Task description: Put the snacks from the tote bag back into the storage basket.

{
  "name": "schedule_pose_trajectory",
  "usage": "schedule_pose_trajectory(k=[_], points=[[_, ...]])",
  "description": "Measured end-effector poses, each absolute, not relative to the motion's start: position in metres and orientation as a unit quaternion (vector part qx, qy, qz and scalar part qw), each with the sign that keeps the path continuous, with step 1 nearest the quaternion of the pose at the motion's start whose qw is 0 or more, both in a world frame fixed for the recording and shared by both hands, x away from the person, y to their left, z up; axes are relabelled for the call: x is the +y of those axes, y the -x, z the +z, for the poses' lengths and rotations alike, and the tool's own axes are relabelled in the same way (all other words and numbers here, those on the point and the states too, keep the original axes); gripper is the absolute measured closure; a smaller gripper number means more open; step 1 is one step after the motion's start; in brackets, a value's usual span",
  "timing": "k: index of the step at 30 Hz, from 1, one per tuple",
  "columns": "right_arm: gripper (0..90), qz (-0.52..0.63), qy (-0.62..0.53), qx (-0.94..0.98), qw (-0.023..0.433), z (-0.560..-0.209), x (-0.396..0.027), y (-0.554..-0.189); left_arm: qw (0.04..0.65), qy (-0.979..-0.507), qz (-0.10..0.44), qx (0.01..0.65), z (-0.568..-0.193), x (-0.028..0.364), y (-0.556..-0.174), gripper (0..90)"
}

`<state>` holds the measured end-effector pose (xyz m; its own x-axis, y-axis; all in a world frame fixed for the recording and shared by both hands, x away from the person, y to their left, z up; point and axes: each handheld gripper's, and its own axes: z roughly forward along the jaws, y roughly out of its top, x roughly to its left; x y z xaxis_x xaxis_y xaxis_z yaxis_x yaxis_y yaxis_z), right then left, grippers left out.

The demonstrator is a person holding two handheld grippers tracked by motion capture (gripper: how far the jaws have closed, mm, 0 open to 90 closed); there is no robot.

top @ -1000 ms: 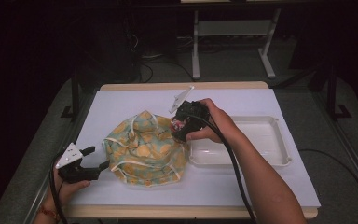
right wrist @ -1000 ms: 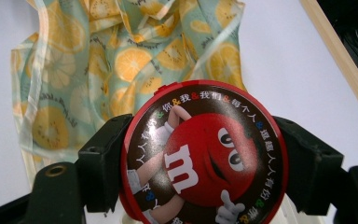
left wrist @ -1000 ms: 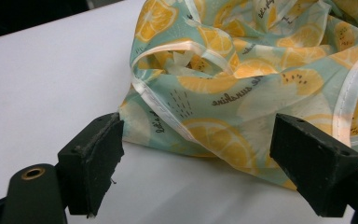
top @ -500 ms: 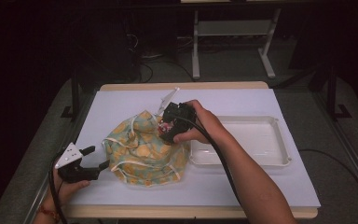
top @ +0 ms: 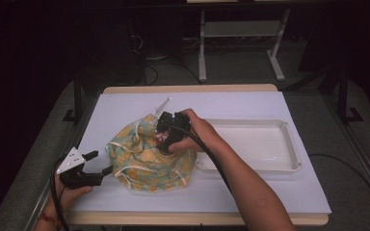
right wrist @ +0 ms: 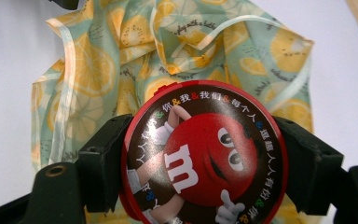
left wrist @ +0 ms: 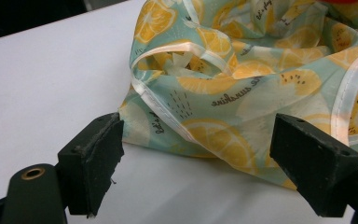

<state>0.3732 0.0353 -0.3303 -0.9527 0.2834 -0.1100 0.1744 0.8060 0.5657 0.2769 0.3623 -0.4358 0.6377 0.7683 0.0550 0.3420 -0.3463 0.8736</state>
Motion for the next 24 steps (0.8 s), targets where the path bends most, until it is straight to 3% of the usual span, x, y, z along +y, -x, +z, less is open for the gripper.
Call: schedule_pose_trajectory(k=[24], points=[[24.9, 0.272, -0.137, 0.950, 0.069, -0.367, 0.054, -0.380, 0.450, -0.788, 0.230, 0.352, -0.438, 0.362, -0.278, 16.9]])
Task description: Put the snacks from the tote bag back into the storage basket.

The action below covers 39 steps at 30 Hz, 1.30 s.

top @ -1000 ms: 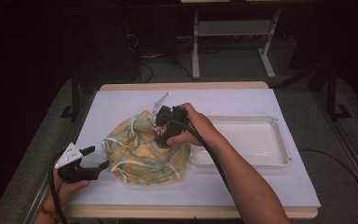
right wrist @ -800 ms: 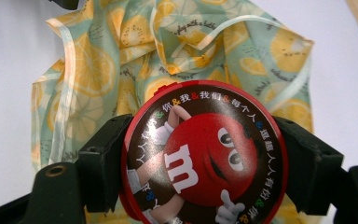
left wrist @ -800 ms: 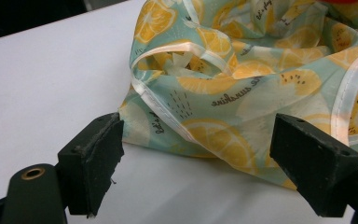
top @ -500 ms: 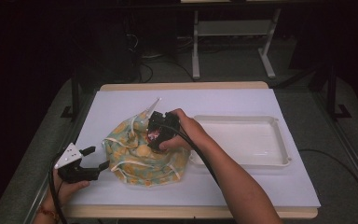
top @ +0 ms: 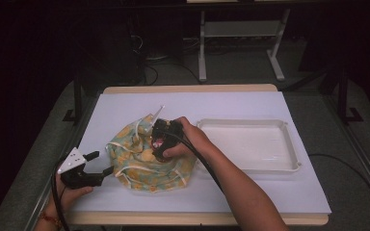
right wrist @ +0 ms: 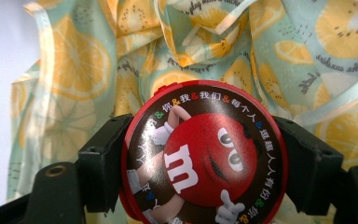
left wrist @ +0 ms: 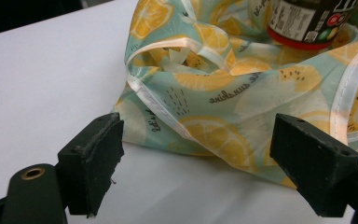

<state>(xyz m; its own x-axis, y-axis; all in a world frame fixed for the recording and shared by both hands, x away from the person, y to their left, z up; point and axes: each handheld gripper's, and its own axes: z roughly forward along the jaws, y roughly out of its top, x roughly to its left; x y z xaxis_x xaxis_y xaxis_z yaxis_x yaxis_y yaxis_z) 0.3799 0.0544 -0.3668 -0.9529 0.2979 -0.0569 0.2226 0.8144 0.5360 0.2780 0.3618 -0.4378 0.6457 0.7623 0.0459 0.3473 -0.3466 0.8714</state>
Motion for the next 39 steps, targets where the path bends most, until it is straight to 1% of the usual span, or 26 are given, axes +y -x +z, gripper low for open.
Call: schedule_pose_trajectory(k=[13, 26, 30, 39], points=[[24.9, 0.272, -0.139, 0.950, 0.063, -0.381, 0.056, -0.384, 0.448, -0.788, 0.233, 0.352, -0.439, 0.360, -0.279, 16.9], [24.8, 0.270, -0.142, 0.950, 0.062, -0.387, 0.058, -0.383, 0.455, -0.784, 0.233, 0.352, -0.437, 0.362, -0.279, 16.9], [24.8, 0.268, -0.142, 0.951, 0.062, -0.388, 0.058, -0.383, 0.469, -0.775, 0.232, 0.354, -0.434, 0.362, -0.278, 16.8], [24.7, 0.264, -0.146, 0.951, 0.061, -0.390, 0.058, -0.384, 0.475, -0.772, 0.232, 0.352, -0.432, 0.361, -0.276, 16.9]])
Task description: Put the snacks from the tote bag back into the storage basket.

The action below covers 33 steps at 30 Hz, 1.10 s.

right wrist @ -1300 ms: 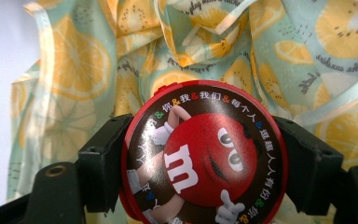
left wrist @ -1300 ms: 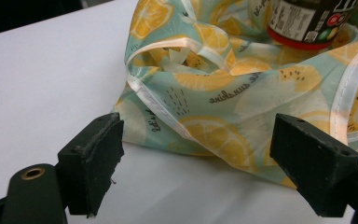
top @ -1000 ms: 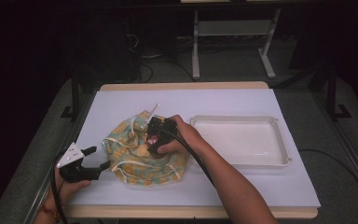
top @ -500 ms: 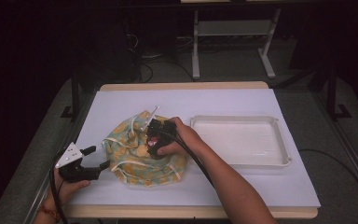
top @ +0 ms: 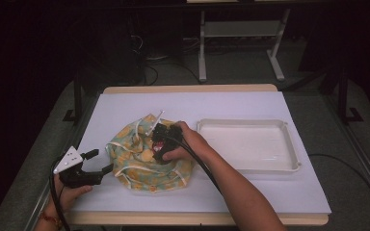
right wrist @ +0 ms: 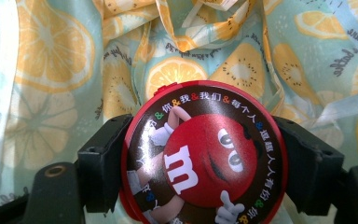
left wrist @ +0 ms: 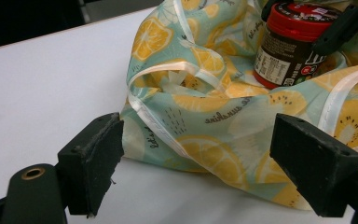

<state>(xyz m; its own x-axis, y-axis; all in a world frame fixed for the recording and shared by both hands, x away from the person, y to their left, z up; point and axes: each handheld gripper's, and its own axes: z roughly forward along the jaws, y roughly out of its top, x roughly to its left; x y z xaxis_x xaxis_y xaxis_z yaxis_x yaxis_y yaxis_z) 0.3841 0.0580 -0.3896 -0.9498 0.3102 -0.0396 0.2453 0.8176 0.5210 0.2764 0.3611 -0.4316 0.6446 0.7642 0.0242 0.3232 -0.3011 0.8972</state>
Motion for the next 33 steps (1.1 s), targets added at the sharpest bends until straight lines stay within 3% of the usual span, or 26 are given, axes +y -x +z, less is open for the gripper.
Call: schedule_pose_trajectory(k=[33], points=[[24.3, 0.260, -0.155, 0.951, 0.067, -0.3836, 0.0554, -0.3835, 0.468, -0.778, 0.230, 0.351, -0.4332, 0.3614, -0.2763, 16.8]])
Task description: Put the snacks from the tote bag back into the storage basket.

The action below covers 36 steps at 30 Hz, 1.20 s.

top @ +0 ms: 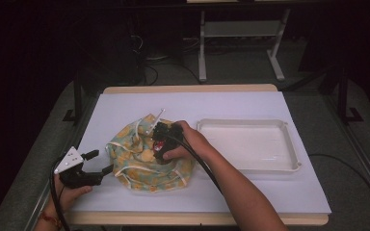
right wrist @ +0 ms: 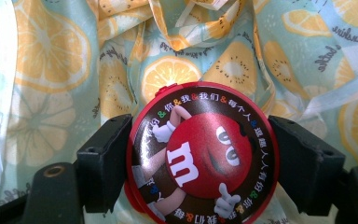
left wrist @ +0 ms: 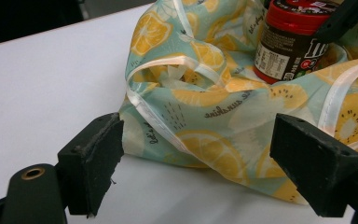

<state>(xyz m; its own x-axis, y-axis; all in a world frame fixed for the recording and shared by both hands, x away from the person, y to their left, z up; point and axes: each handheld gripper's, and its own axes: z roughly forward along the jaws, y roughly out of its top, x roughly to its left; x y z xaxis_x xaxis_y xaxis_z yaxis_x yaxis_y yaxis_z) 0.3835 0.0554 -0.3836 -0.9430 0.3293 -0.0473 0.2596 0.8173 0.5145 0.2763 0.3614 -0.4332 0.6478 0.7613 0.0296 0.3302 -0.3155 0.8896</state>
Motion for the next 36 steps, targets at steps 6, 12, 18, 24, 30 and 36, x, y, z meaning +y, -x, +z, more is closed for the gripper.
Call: schedule_pose_trajectory(k=[6, 12, 18, 24, 30, 36], points=[[24.3, 0.259, -0.156, 0.951, 0.071, -0.380, 0.054, -0.382, 0.466, -0.780, 0.229, 0.349, -0.433, 0.361, -0.276, 16.9], [24.8, 0.262, -0.152, 0.950, 0.074, -0.375, 0.052, -0.381, 0.466, -0.780, 0.228, 0.349, -0.433, 0.360, -0.276, 16.9], [25.4, 0.265, -0.152, 0.949, 0.076, -0.371, 0.050, -0.380, 0.467, -0.777, 0.231, 0.353, -0.434, 0.361, -0.277, 16.9], [25.7, 0.265, -0.149, 0.949, 0.078, -0.369, 0.049, -0.379, 0.466, -0.779, 0.231, 0.351, -0.433, 0.360, -0.276, 16.8], [25.7, 0.268, -0.147, 0.949, 0.081, -0.365, 0.046, -0.378, 0.466, -0.779, 0.230, 0.352, -0.434, 0.360, -0.277, 16.9], [25.8, 0.270, -0.149, 0.947, 0.087, -0.361, 0.044, -0.377, 0.465, -0.780, 0.231, 0.350, -0.434, 0.360, -0.276, 16.9]])
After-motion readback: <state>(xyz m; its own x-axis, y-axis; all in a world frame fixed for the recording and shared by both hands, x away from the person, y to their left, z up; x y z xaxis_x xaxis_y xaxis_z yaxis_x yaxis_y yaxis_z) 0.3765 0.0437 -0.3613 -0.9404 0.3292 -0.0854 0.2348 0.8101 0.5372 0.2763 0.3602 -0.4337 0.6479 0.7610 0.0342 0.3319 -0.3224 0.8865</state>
